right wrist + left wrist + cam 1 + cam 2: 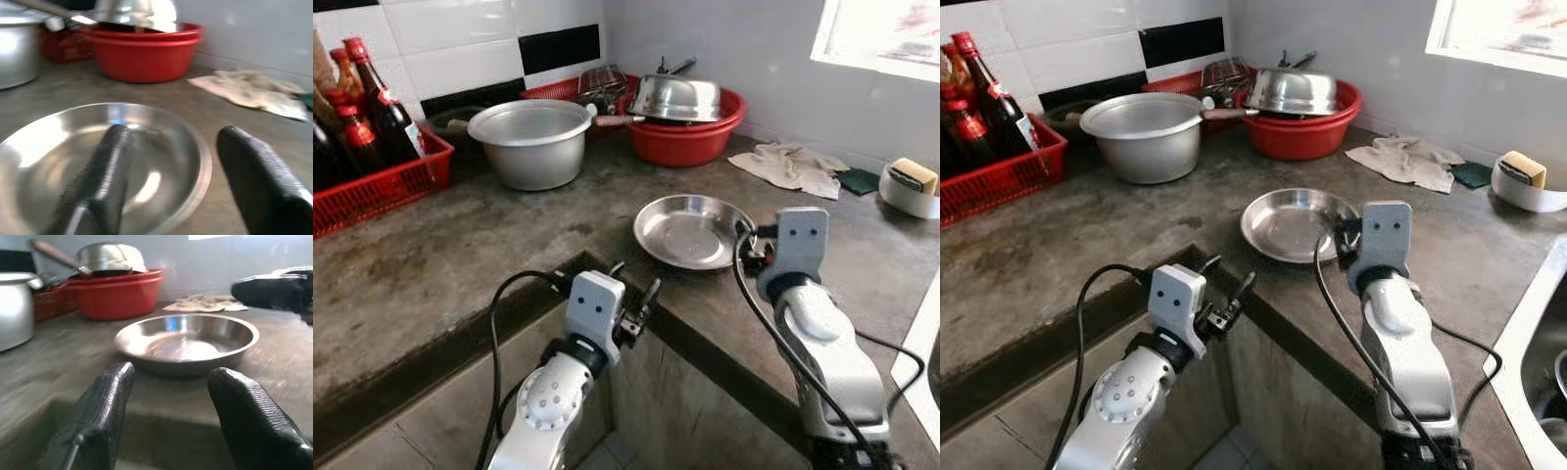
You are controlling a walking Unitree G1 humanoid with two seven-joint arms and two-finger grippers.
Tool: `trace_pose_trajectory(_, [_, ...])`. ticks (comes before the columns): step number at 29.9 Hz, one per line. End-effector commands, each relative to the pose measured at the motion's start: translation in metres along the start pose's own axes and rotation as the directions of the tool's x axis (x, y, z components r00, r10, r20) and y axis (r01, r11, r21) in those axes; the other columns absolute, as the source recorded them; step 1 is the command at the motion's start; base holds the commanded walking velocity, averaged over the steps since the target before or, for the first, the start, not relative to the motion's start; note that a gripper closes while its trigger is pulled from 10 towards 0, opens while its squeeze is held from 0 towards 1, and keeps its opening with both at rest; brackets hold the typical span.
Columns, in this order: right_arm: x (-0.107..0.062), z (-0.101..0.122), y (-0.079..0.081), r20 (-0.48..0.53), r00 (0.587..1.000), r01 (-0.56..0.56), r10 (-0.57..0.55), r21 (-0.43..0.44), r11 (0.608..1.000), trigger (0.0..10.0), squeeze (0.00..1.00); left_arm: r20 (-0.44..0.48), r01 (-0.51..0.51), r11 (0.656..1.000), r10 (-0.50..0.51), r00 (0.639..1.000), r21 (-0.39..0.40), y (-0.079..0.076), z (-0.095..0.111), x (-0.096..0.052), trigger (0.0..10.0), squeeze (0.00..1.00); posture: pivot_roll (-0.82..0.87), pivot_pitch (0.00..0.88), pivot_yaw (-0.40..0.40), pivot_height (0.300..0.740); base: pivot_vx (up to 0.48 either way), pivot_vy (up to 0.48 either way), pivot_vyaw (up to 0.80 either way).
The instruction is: Kitchen organization
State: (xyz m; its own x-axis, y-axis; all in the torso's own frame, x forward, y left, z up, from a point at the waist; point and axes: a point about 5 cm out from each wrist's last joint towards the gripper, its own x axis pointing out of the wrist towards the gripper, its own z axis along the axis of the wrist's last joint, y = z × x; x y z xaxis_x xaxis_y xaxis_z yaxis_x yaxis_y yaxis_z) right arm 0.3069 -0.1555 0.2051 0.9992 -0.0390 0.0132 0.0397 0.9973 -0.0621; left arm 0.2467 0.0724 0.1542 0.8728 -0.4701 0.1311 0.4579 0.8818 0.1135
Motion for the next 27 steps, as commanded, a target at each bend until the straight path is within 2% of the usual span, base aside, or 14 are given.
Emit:
trace_pose_trajectory(1, [0.009, -0.003, -0.002, -0.074, 0.997, 0.038, -0.037, 0.004, 0.999, 10.0, 0.00, 0.012, -0.006, 1.000, 0.006, 1.000, 0.003, 0.000, 0.003, -0.002, 10.0, 0.00, 0.07, 0.012, -0.038, 0.740, 0.000, 0.000, 0.00])
trace_pose_trajectory(3, [0.016, -0.003, -0.006, -0.106, 0.990, 0.092, -0.094, -0.024, 0.996, 10.0, 0.00, 0.011, -0.007, 1.000, 0.007, 1.000, 0.003, 0.000, 0.003, -0.002, 10.0, 0.00, 0.07, 0.017, -0.043, 0.740, 0.000, 0.000, 0.00])
trace_pose_trajectory(5, [0.022, -0.003, -0.011, -0.144, 0.979, 0.147, -0.144, 0.006, 0.989, 10.0, 0.00, 0.008, -0.010, 1.000, 0.010, 1.000, 0.003, 0.000, 0.002, -0.002, 10.0, 0.00, 0.07, 0.022, -0.044, 0.740, 0.000, 0.000, 0.00])
trace_pose_trajectory(9, [0.031, -0.005, -0.016, -0.189, 0.972, 0.141, -0.142, -0.019, 0.990, 10.0, 0.00, 0.004, -0.011, 1.000, 0.011, 1.000, 0.002, -0.001, 0.002, -0.003, 10.0, 0.00, 0.07, 0.029, -0.046, 0.740, 0.000, 0.000, 0.00])
trace_pose_trajectory(11, [0.040, -0.004, -0.026, -0.211, 0.958, 0.189, -0.194, -0.043, 0.981, 10.0, 0.00, 0.003, -0.012, 1.000, 0.012, 1.000, 0.000, -0.002, 0.002, -0.003, 10.0, 0.00, 0.08, 0.035, -0.047, 0.740, 0.000, 0.000, 0.00])
trace_pose_trajectory(13, [0.042, -0.003, -0.028, -0.219, 0.954, 0.200, -0.205, -0.046, 0.979, 10.0, 0.00, 0.003, -0.013, 1.000, 0.013, 1.000, 0.001, -0.001, 0.002, -0.003, 10.0, 0.00, 0.08, 0.036, -0.047, 0.740, 0.000, 0.000, 0.00])
trace_pose_trajectory(14, [0.047, -0.005, -0.028, -0.275, 0.942, 0.195, -0.192, -0.016, 0.981, 10.0, 0.00, -0.001, -0.014, 1.000, 0.014, 1.000, 0.001, -0.001, 0.002, -0.004, 10.0, 0.00, 0.08, 0.037, -0.048, 0.740, 0.000, 0.000, 0.00])
trace_pose_trajectory(16, [0.049, -0.007, -0.030, -0.310, 0.929, 0.210, -0.202, -0.008, 0.978, 10.0, 0.00, -0.002, -0.014, 1.000, 0.014, 1.000, 0.001, -0.001, 0.002, -0.004, 10.0, 0.00, 0.08, 0.038, -0.046, 0.740, 0.000, 0.000, 0.00])
trace_pose_trajectory(17, [0.051, -0.009, -0.031, -0.355, 0.913, 0.221, -0.201, 0.017, 0.975, 10.0, 0.00, -0.002, -0.014, 1.000, 0.014, 1.000, 0.002, -0.001, 0.002, -0.004, 10.0, 0.00, 0.08, 0.040, -0.051, 0.740, 0.000, 0.000, 0.00])
trace_pose_trajectory(19, [0.053, -0.010, -0.030, -0.380, 0.906, 0.220, -0.185, 0.049, 0.974, 10.0, 0.00, -0.002, -0.015, 1.000, 0.015, 1.000, 0.002, -0.001, 0.002, -0.004, 10.0, 0.00, 0.08, 0.041, -0.052, 0.740, 0.000, 0.000, 0.00])
trace_pose_trajectory(20, [0.055, -0.010, -0.028, -0.413, 0.897, 0.216, -0.159, 0.093, 0.972, 10.0, 0.00, -0.003, -0.017, 1.000, 0.017, 1.000, 0.002, 0.000, 0.002, -0.004, 10.0, 0.00, 0.08, 0.042, -0.052, 0.740, 0.000, 0.000, 0.00])
trace_pose_trajectory(22, [0.055, -0.010, -0.028, -0.425, 0.893, 0.215, -0.150, 0.109, 0.971, 10.0, 0.00, -0.003, -0.018, 1.000, 0.018, 1.000, 0.002, 0.000, 0.002, -0.004, 10.0, 0.00, 0.08, 0.042, -0.052, 0.740, 0.000, 0.000, 0.00])
trace_pose_trajectory(24, [0.058, -0.009, -0.027, -0.451, 0.884, 0.222, -0.125, 0.169, 0.960, 10.0, 0.00, -0.005, -0.019, 1.000, 0.019, 1.000, 0.002, 0.000, 0.002, -0.004, 10.0, 0.00, 0.08, 0.043, -0.052, 0.740, 0.000, 0.000, 0.00])
trace_pose_trajectory(27, [0.061, -0.005, -0.028, -0.469, 0.876, 0.219, -0.115, 0.172, 0.961, 10.0, 0.00, -0.007, -0.019, 1.000, 0.019, 1.000, 0.002, 0.000, 0.001, -0.004, 10.0, 0.00, 0.08, 0.044, -0.051, 0.740, 0.000, 0.000, 0.00])
